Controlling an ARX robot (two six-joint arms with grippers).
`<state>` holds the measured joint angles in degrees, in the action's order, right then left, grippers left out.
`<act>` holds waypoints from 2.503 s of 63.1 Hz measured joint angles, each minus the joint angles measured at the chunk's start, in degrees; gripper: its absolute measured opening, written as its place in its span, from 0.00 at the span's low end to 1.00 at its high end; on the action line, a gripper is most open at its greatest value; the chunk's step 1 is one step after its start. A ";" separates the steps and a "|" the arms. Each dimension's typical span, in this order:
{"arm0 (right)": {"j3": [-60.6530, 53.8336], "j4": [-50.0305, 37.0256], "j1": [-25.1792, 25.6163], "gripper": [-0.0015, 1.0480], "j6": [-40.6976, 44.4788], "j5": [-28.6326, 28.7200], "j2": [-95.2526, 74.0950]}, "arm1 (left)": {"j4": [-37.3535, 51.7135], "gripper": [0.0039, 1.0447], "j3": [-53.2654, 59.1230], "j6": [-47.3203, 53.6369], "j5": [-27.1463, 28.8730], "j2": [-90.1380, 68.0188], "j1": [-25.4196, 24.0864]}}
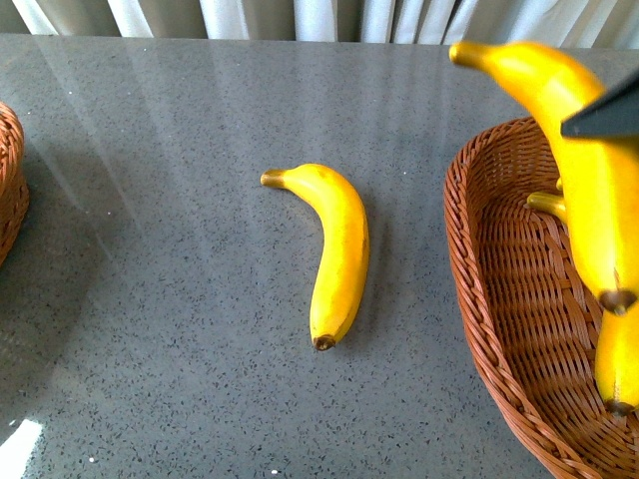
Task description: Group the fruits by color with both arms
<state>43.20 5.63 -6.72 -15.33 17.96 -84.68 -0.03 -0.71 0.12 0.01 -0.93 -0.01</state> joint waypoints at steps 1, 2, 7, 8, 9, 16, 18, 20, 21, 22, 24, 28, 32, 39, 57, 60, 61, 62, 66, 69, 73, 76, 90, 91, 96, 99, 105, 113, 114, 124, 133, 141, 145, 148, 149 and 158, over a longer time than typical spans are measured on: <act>-0.68 0.00 0.28 0.27 0.07 -0.11 -0.02 | 0.00 0.91 0.00 0.00 0.00 0.00 0.00; -0.96 0.00 0.44 0.27 0.09 -0.17 -0.02 | 0.00 0.91 0.00 0.00 0.02 0.00 0.00; -2.86 -0.26 0.85 0.27 0.13 -1.07 -0.04 | 0.00 0.91 0.00 0.00 0.00 0.00 0.00; -3.04 -0.35 0.85 0.27 0.13 -1.18 -0.04 | 0.00 0.91 0.00 0.00 0.00 0.00 0.00; -3.37 -0.52 0.85 0.27 0.13 -1.44 -0.07 | 0.00 0.91 0.00 0.00 0.00 0.00 0.00; -4.48 -1.75 0.87 0.27 0.11 -3.37 -1.20 | 0.00 0.91 0.00 0.00 0.02 0.00 0.00; -4.57 -1.99 0.92 0.27 0.11 -3.74 -1.55 | 0.00 0.91 0.00 0.00 0.02 0.00 0.00; -4.66 -2.38 0.98 0.27 0.09 -4.20 -2.08 | 0.00 0.91 0.00 0.00 0.00 0.00 0.00; -4.68 -2.62 1.05 0.27 0.07 -4.39 -2.40 | 0.00 0.91 0.00 0.00 0.02 0.00 0.00; -4.70 -2.71 1.05 0.27 0.07 -4.48 -2.58 | 0.00 0.91 0.00 0.00 0.00 0.00 0.00; -4.72 -2.99 1.14 0.28 0.07 -4.76 -3.10 | 0.00 0.91 0.00 0.00 0.00 0.00 0.00; -4.72 -3.08 1.16 0.36 0.04 -4.92 -3.50 | 0.00 0.91 0.00 0.00 0.00 0.00 0.00; -4.72 -3.10 1.18 0.46 0.02 -4.96 -3.58 | 0.00 0.91 0.00 0.00 0.02 0.00 0.00; -4.72 -2.67 1.14 0.62 0.28 -6.29 -3.39 | 0.00 0.91 0.00 0.00 0.00 0.00 0.00; 4.00 4.11 -4.55 0.91 2.89 -9.73 -2.01 | 0.00 0.91 0.00 0.00 0.00 0.00 0.00; 6.62 4.98 -6.16 0.91 3.39 -10.16 -2.67 | 0.00 0.91 0.00 0.00 0.00 0.00 0.00; 8.07 5.40 -7.02 0.91 3.91 -10.56 -3.19 | 0.00 0.91 0.00 0.00 0.00 0.00 0.00; 8.79 5.60 -7.43 0.91 4.02 -10.75 -3.48 | 0.00 0.91 0.00 0.00 0.00 0.00 0.00; 13.18 6.86 -10.01 0.91 5.57 -11.34 -5.99 | 0.00 0.91 0.00 0.00 0.02 0.00 0.00; 16.50 8.35 -12.22 0.91 6.80 -12.11 -8.70 | 0.00 0.91 0.00 0.00 0.02 0.00 0.00; 19.74 9.11 -14.84 0.91 8.50 -13.57 -12.37 | 0.00 0.91 0.00 0.00 0.02 0.00 0.00; 21.70 9.66 -16.39 0.91 9.38 -13.90 -14.97 | 0.00 0.91 0.00 0.00 0.00 0.00 0.00; 28.68 11.52 -20.81 0.91 14.14 -15.91 -24.48 | 0.00 0.91 0.00 0.00 0.02 0.00 0.00; 28.89 11.63 -20.90 0.91 14.23 -15.93 -24.81 | 0.00 0.91 0.00 0.00 0.02 0.00 0.00; 29.94 11.98 -21.57 0.91 15.39 -16.44 -26.71 | 0.00 0.91 0.00 0.00 0.02 0.00 0.00; 30.38 12.07 -21.84 0.91 15.87 -16.52 -27.63 | 0.00 0.91 0.00 0.00 0.00 0.00 0.00; 31.47 12.09 -22.36 0.91 16.74 -16.55 -29.90 | 0.00 0.91 0.00 0.00 0.00 0.00 0.00; 32.96 12.07 -22.84 0.91 16.96 -16.55 -32.17 | 0.00 0.91 0.00 0.00 0.02 0.00 0.00; 33.20 12.07 -22.95 0.91 17.00 -16.59 -32.72 | 0.00 0.91 0.00 0.00 0.02 0.00 0.00; 34.32 12.07 -23.82 0.91 17.40 -16.52 -35.39 | 0.00 0.91 0.00 0.00 0.00 0.00 0.00; 34.36 12.07 -24.59 0.91 18.03 -16.44 -37.00 | 0.00 0.91 0.00 0.00 0.00 0.00 0.00; 34.42 12.07 -25.11 0.91 18.18 -16.52 -38.23 | 0.00 0.91 0.00 0.00 0.02 0.00 0.00; 34.42 12.09 -25.27 0.91 18.18 -16.52 -38.73 | 0.00 0.91 0.00 0.00 0.02 0.00 0.00; 34.42 12.07 -25.38 0.91 18.36 -16.55 -39.10 | 0.00 0.91 0.00 0.00 0.00 0.00 0.00; 34.42 12.07 -25.42 0.90 18.34 -16.57 -39.15 | 0.00 0.91 0.00 0.00 0.00 0.00 0.00; 34.42 12.07 -25.40 0.71 17.31 -15.85 -39.17 | 0.00 0.91 0.00 0.00 0.00 0.00 0.00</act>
<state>77.62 17.69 -32.12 1.98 2.11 -123.85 -0.03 -0.71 0.12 0.01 -0.93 -0.01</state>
